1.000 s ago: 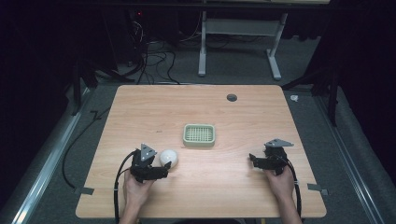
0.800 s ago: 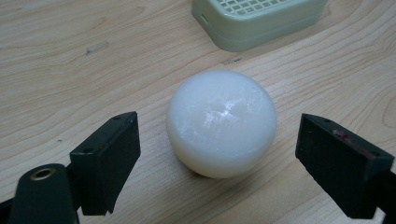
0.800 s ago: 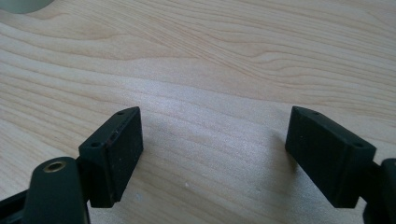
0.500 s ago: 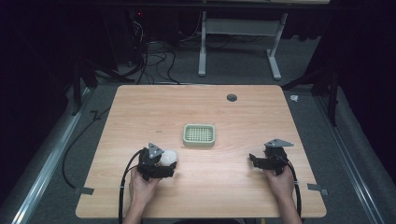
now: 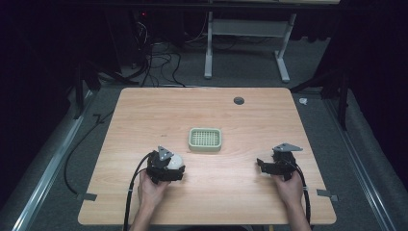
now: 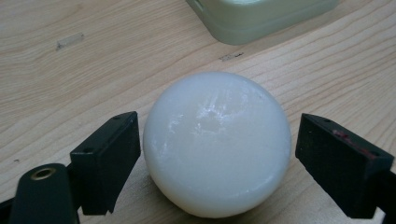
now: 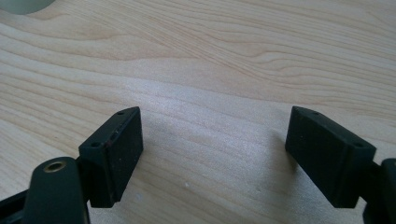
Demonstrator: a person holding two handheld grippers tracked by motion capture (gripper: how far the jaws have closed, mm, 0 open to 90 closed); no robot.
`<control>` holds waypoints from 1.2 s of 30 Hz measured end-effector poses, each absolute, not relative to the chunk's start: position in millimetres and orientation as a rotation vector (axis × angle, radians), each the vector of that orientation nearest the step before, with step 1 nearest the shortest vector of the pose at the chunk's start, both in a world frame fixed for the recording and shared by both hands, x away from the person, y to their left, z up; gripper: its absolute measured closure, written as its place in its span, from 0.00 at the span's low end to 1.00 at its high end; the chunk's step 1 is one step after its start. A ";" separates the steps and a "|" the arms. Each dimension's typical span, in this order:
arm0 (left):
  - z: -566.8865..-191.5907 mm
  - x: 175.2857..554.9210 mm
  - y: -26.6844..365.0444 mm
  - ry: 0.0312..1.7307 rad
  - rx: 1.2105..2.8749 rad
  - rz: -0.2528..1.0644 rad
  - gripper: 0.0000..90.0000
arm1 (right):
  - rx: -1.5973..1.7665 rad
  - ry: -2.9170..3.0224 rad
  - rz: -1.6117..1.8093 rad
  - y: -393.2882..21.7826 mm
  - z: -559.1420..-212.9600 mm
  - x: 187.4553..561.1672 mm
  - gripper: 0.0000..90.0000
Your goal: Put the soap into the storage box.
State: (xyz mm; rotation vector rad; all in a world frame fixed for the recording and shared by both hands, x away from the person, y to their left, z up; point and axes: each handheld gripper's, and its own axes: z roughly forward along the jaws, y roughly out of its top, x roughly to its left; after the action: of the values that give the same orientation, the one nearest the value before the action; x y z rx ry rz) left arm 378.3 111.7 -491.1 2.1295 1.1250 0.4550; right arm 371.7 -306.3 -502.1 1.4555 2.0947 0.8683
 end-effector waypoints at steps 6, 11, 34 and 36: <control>-496.3 380.8 108.4 1.133 2.147 0.459 0.17 | 1.455 2.095 0.869 -306.5 -502.1 371.6 0.22; -497.7 381.7 107.8 1.138 2.145 0.461 0.19 | 1.454 2.095 0.869 -306.4 -502.1 371.7 0.22; -487.8 380.0 112.3 1.113 2.149 0.414 0.27 | 1.455 2.094 0.872 -306.6 -502.2 371.7 0.22; -483.7 380.1 112.3 1.099 2.141 0.394 0.27 | 1.454 2.094 0.874 -306.8 -502.2 371.8 0.22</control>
State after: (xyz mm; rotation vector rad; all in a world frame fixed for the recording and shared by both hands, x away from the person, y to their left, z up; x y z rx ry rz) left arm 380.1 112.3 -483.7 2.1414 1.0995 0.3941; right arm 371.8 -306.8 -502.2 1.4544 2.0938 0.8735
